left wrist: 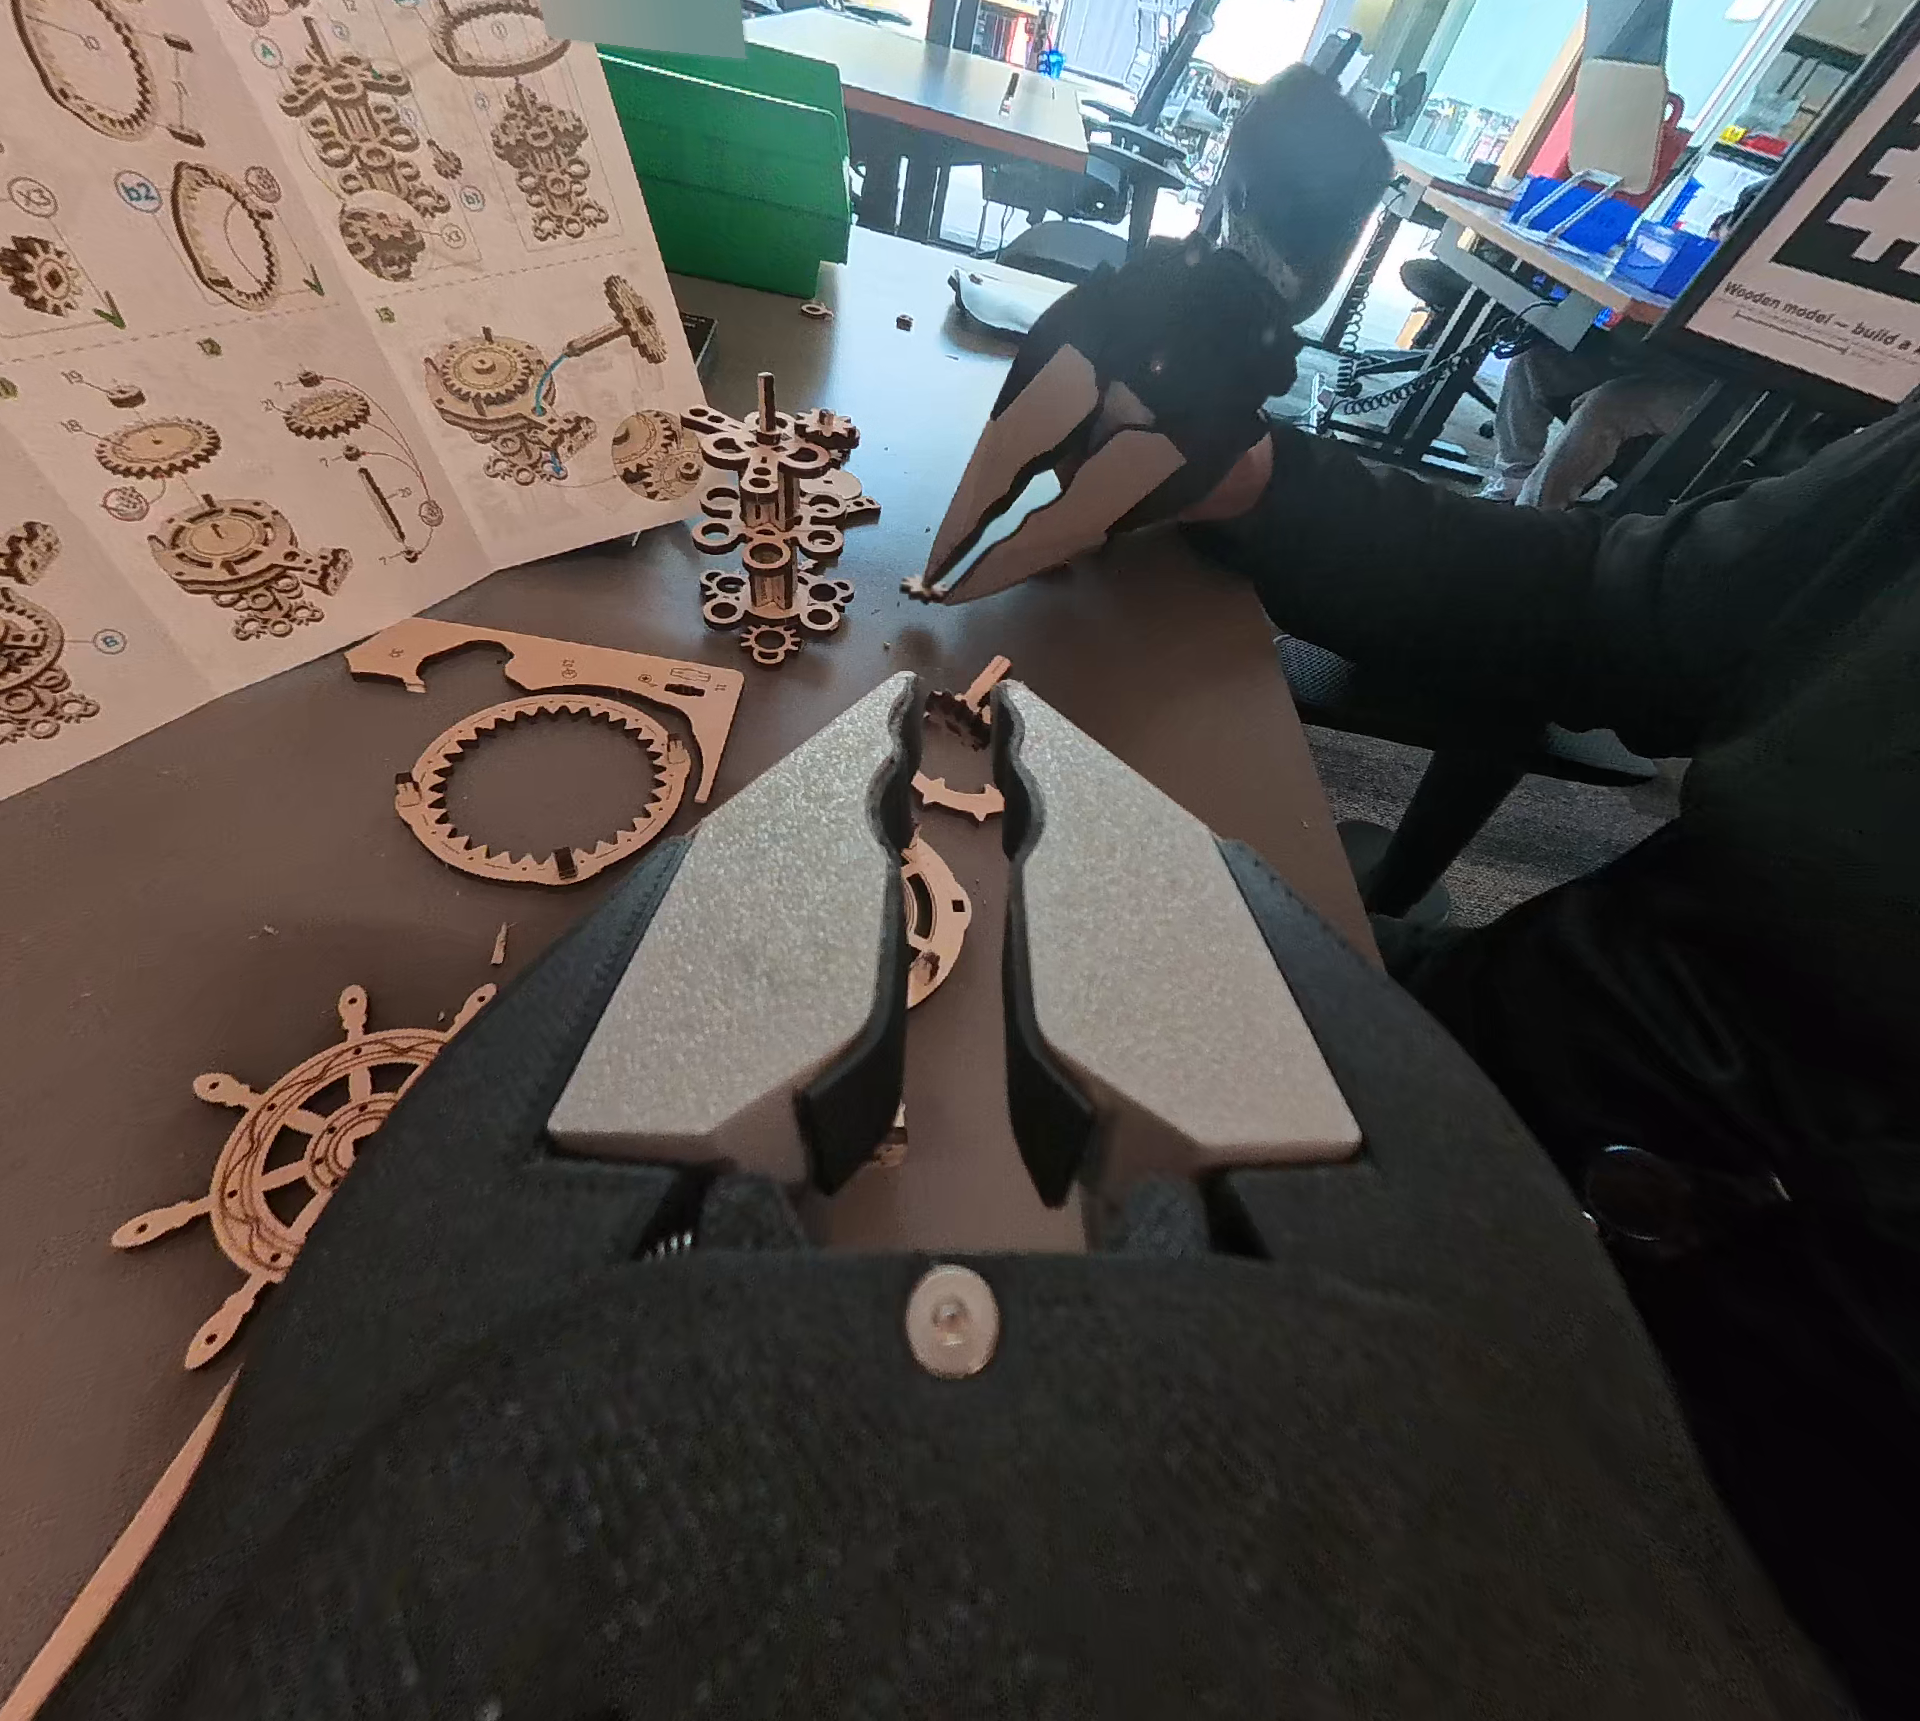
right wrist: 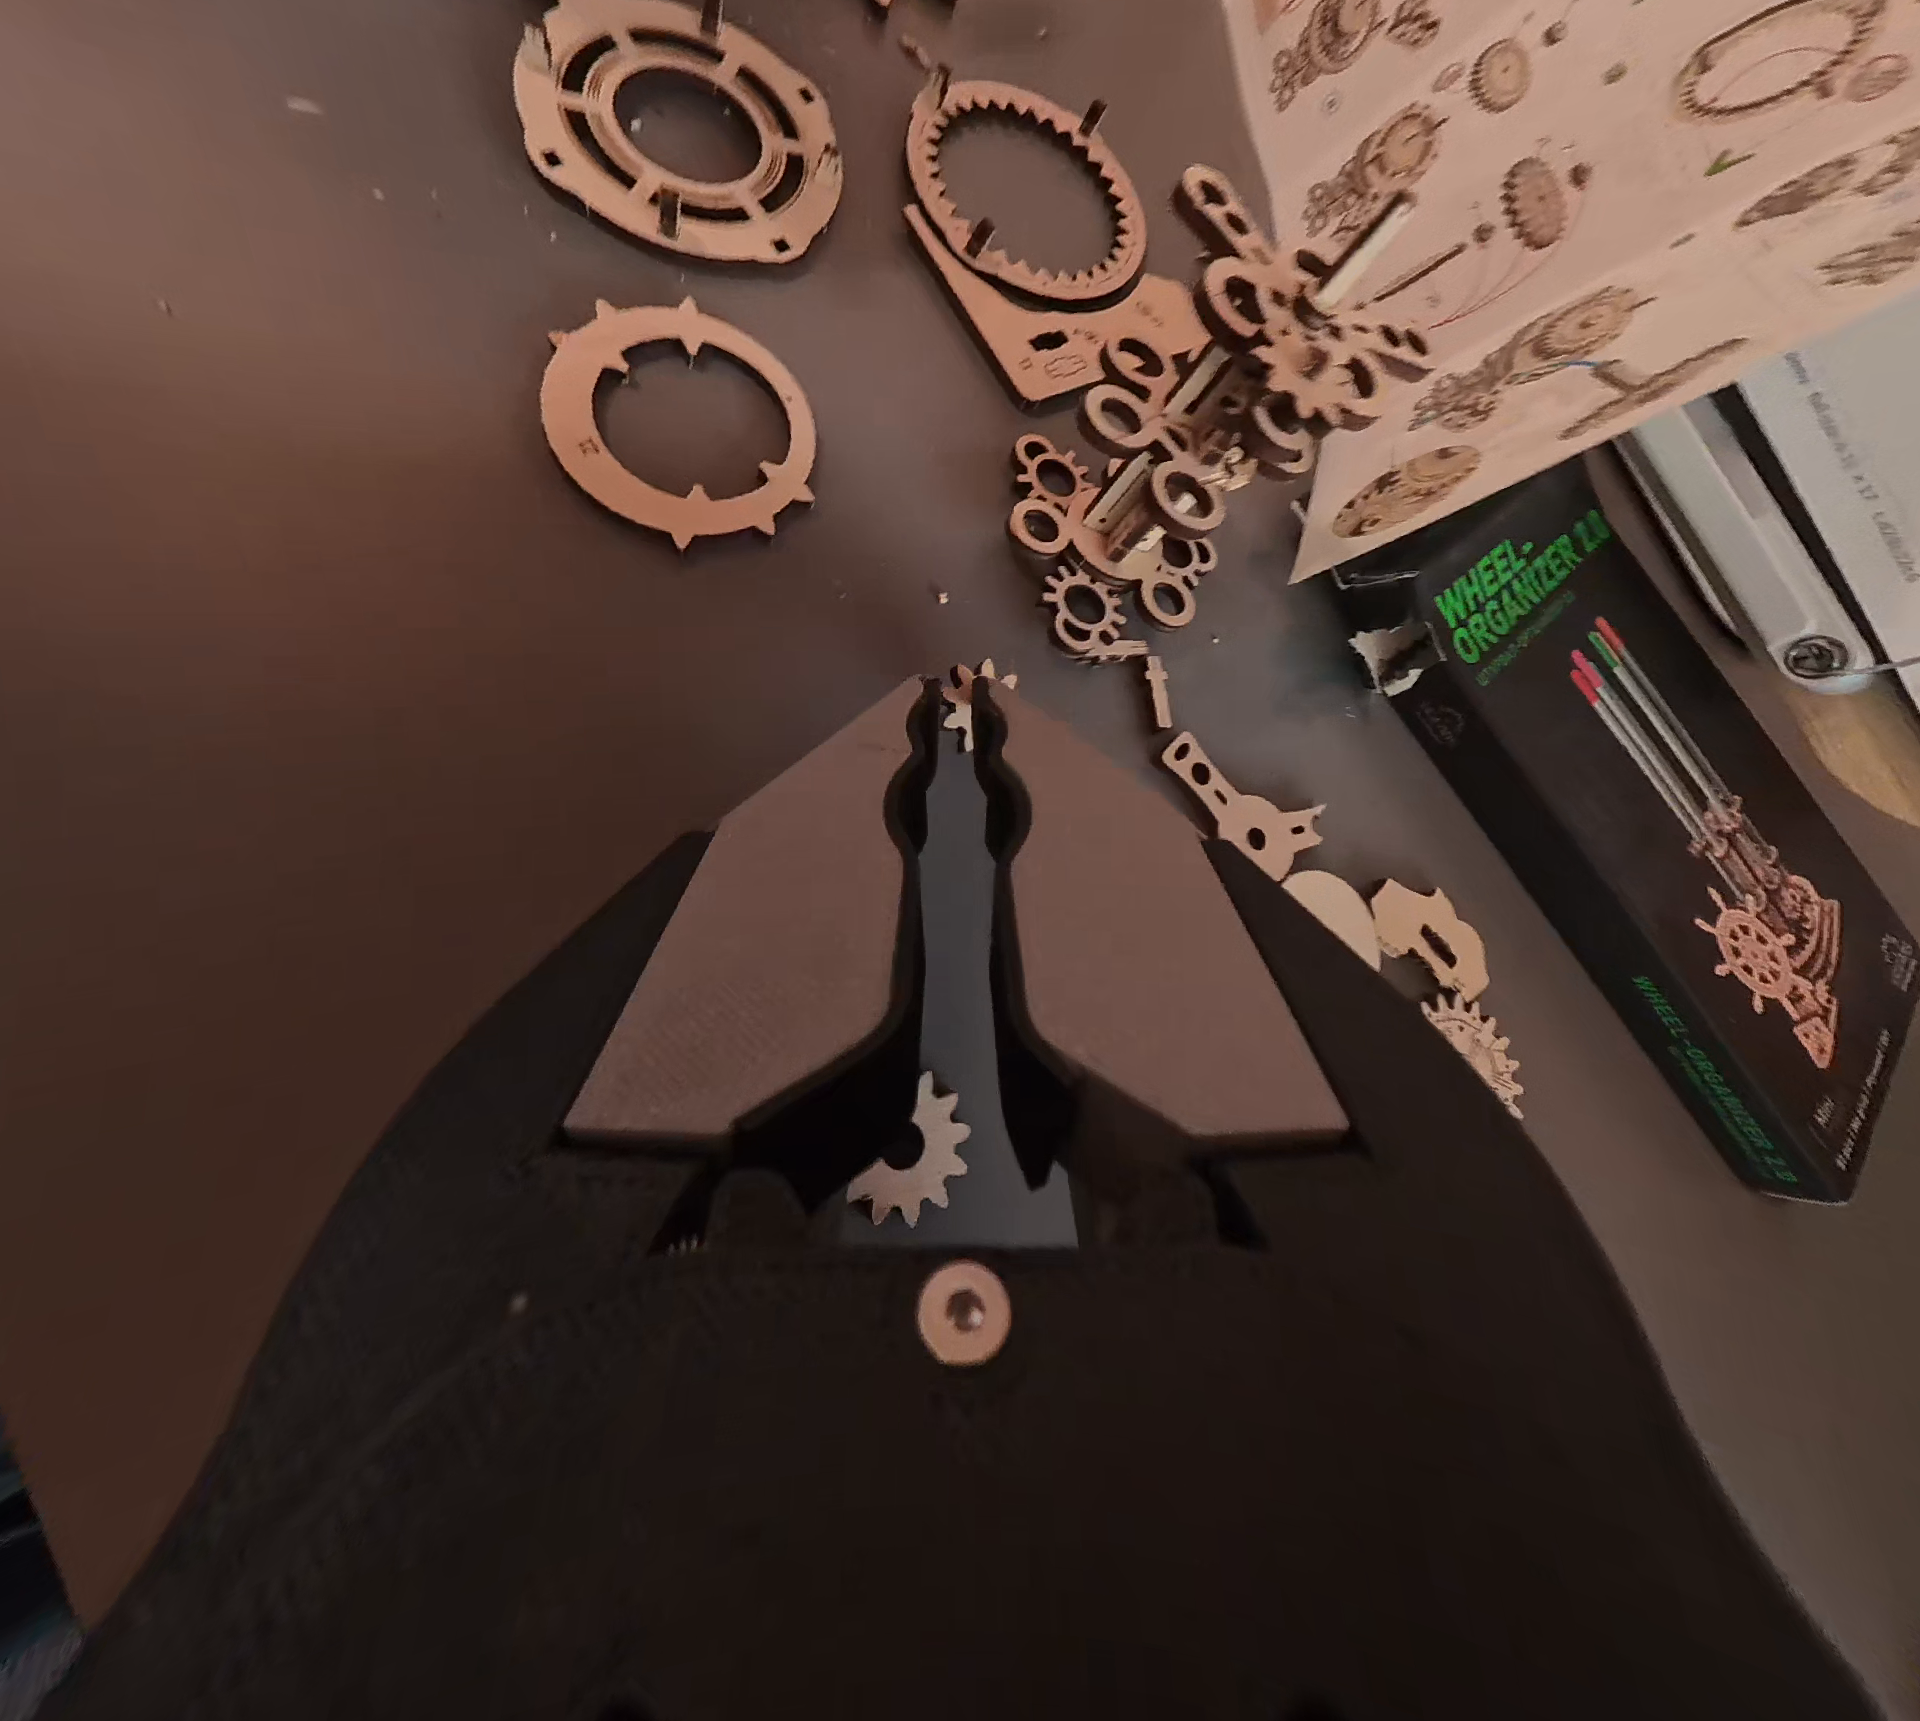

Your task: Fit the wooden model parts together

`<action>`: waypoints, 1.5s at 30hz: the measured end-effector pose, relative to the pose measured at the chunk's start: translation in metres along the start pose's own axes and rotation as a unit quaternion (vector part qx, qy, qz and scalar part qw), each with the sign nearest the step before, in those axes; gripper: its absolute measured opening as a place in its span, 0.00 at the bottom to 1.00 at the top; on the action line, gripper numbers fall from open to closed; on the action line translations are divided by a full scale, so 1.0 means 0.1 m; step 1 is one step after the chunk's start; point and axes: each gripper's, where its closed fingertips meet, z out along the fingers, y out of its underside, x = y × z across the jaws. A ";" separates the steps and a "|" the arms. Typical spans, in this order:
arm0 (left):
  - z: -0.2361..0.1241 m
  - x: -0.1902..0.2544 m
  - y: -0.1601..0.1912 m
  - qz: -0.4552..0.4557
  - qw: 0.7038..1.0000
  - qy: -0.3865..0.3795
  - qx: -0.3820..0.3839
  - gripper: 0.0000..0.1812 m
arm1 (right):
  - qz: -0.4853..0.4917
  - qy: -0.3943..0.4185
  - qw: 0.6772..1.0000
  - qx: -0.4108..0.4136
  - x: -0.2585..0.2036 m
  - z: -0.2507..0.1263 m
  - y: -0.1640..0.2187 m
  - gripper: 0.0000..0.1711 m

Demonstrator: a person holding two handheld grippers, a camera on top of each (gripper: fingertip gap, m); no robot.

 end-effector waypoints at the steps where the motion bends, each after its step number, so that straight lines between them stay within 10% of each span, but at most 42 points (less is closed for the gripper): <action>1: 0.00 0.00 0.00 0.000 1.000 0.000 0.000 0.05 | 0.000 0.000 1.000 -0.005 0.00 0.01 0.01 0.01; 26: 0.02 0.01 0.03 0.000 1.000 0.000 -0.006 0.05 | 0.097 -0.003 0.985 0.140 0.25 -0.27 -0.29 0.16; 45: -0.01 -0.08 0.02 -0.003 1.000 -0.015 0.003 0.05 | 0.118 -0.021 0.988 0.100 0.51 0.08 -0.62 0.31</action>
